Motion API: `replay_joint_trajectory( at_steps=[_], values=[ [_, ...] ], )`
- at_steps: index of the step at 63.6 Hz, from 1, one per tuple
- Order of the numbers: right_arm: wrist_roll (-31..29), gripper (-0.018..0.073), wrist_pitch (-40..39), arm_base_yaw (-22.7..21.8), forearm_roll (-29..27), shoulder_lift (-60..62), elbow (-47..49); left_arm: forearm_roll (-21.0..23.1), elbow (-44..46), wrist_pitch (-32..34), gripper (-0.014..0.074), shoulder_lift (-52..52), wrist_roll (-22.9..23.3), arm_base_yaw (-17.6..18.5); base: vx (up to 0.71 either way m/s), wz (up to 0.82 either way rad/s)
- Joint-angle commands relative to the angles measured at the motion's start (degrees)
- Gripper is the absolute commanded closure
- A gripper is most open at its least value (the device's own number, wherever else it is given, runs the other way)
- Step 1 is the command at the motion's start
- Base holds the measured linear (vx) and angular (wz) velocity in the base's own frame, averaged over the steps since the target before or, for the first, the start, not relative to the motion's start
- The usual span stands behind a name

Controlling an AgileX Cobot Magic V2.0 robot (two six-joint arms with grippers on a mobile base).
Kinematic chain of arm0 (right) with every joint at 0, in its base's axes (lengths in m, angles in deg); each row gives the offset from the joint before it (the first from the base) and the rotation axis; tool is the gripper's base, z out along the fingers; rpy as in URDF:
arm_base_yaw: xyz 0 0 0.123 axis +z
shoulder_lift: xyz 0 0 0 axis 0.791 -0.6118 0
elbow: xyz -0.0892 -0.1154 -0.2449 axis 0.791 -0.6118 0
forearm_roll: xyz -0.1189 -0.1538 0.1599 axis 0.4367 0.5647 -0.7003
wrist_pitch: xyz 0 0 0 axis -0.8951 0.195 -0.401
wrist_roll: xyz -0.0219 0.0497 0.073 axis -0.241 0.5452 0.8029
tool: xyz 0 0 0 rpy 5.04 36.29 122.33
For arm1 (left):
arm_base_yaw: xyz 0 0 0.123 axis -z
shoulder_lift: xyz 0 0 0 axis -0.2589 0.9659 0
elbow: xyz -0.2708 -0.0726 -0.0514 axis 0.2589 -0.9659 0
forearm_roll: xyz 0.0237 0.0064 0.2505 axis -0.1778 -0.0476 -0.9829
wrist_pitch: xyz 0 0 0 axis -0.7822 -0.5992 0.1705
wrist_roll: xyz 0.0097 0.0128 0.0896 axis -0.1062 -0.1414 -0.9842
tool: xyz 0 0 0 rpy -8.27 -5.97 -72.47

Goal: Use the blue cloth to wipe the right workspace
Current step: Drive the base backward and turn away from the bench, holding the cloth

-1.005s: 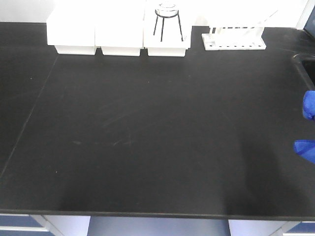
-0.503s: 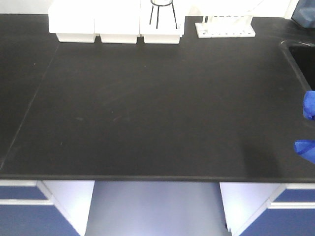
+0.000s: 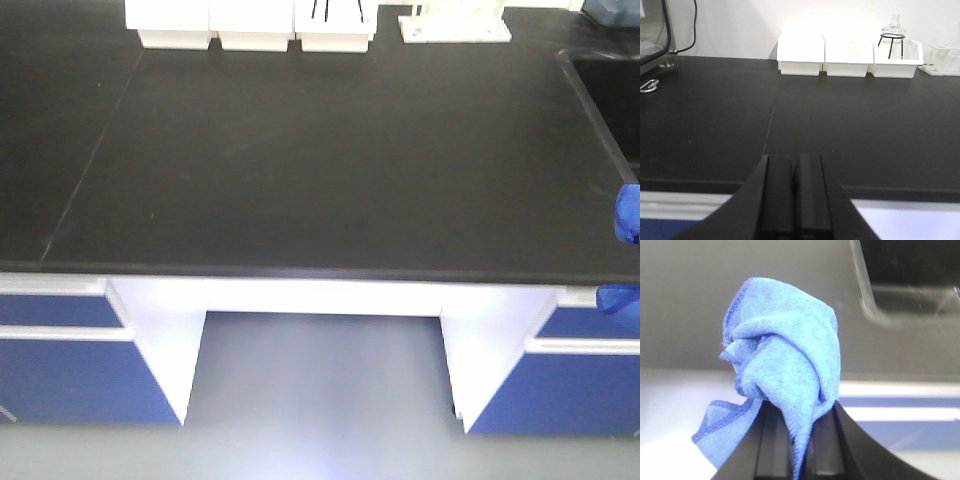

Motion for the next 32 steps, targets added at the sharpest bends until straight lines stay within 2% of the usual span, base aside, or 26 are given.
replay_joint_trajectory(
  at_steps=[1, 32],
  values=[
    [-0.5, 0.056, -3.76, 0.14, 0.61, -0.12, 1.74, -0.05, -1.78, 4.47, 0.0602, -0.88, 0.49, -0.27, -0.3, 0.02],
    [-0.5, 0.056, -3.7, 0.14, 0.61, -0.12, 1.74, -0.05, -1.78, 4.47, 0.0602, -0.88, 0.49, -0.27, -0.35, 0.02]
  ],
)
